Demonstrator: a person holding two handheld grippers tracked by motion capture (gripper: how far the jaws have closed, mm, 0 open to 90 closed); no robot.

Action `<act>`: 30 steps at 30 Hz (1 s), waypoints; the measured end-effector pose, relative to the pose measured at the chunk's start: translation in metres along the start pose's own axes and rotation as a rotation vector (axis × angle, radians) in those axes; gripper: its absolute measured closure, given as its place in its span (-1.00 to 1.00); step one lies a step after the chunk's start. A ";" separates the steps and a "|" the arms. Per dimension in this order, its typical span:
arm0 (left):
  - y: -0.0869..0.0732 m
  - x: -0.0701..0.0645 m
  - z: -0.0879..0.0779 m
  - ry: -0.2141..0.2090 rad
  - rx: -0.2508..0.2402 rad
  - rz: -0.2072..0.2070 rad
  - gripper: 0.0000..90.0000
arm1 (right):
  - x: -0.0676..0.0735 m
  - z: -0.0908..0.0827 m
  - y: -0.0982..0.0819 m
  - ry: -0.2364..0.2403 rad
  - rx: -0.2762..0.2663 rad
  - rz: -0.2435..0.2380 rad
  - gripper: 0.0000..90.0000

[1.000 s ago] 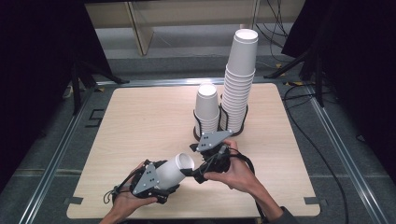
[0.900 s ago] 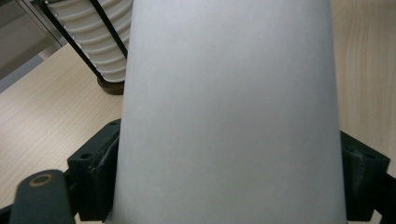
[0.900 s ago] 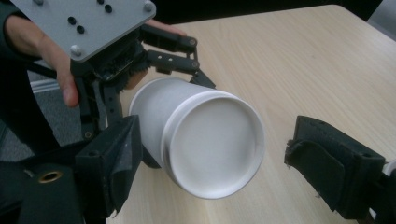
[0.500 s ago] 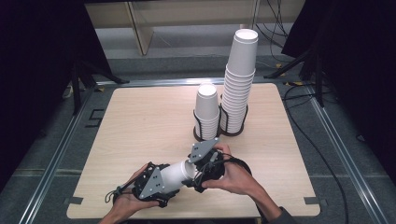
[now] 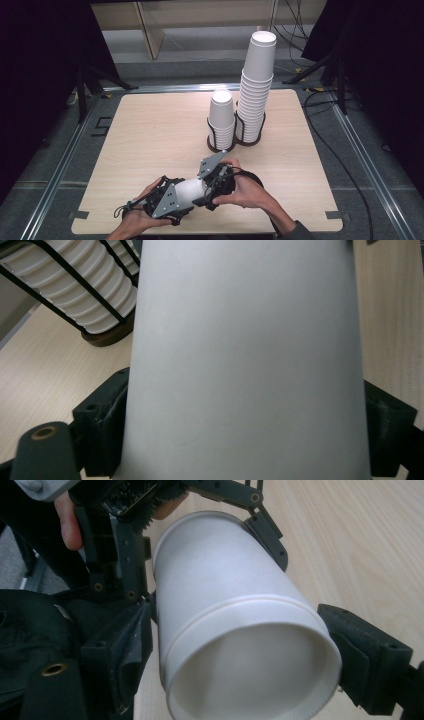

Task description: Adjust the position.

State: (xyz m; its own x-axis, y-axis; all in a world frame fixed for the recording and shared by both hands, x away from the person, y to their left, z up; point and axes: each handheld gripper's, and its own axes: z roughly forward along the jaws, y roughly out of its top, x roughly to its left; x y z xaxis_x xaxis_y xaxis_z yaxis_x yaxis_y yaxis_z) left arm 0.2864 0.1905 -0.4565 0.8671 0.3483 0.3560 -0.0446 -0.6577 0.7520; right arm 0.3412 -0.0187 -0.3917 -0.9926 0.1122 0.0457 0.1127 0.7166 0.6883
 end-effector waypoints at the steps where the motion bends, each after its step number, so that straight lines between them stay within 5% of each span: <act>1: 0.000 0.000 0.000 -0.001 0.001 0.001 -0.69 | 0.000 0.002 -0.001 0.015 0.002 0.013 -0.60; 4: 0.000 0.002 0.000 0.005 0.021 0.035 -0.69 | -0.002 0.003 -0.002 0.029 -0.002 0.026 -0.53; 11: -0.003 0.003 0.001 -0.018 -0.023 -0.026 -0.75 | -0.007 -0.001 -0.004 0.063 -0.052 0.052 -0.48; 16: -0.007 0.005 0.001 -0.027 -0.094 -0.073 -0.80 | -0.008 -0.005 -0.003 0.060 -0.078 0.044 -0.46; 17: -0.007 0.007 0.000 -0.024 -0.105 -0.078 -0.81 | -0.006 -0.007 -0.004 0.072 -0.076 0.083 -0.46; 19: -0.008 0.008 -0.002 -0.015 -0.155 -0.101 -0.83 | -0.010 -0.010 -0.004 0.074 -0.107 0.066 -0.46; 20: -0.008 0.009 -0.002 -0.024 -0.178 -0.112 -0.83 | -0.009 -0.013 -0.005 0.083 -0.107 0.113 -0.46; 21: -0.008 0.010 -0.003 -0.025 -0.193 -0.117 -0.83 | -0.012 -0.014 -0.005 0.085 -0.137 0.079 -0.46; 24: -0.007 0.011 -0.005 -0.029 -0.239 -0.147 -0.83 | -0.016 -0.018 -0.007 0.114 -0.166 0.107 -0.46; 30: -0.007 0.012 -0.008 -0.041 -0.292 -0.185 -0.85 | -0.021 -0.024 -0.010 0.140 -0.222 0.124 -0.45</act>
State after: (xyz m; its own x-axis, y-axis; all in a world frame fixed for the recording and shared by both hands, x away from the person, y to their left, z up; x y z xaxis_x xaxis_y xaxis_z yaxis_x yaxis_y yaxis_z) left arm 0.2931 0.2052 -0.4531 0.8926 0.4129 0.1811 -0.0200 -0.3649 0.9308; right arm 0.3597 -0.0450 -0.3825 -0.9701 0.0819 0.2285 0.2363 0.5337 0.8120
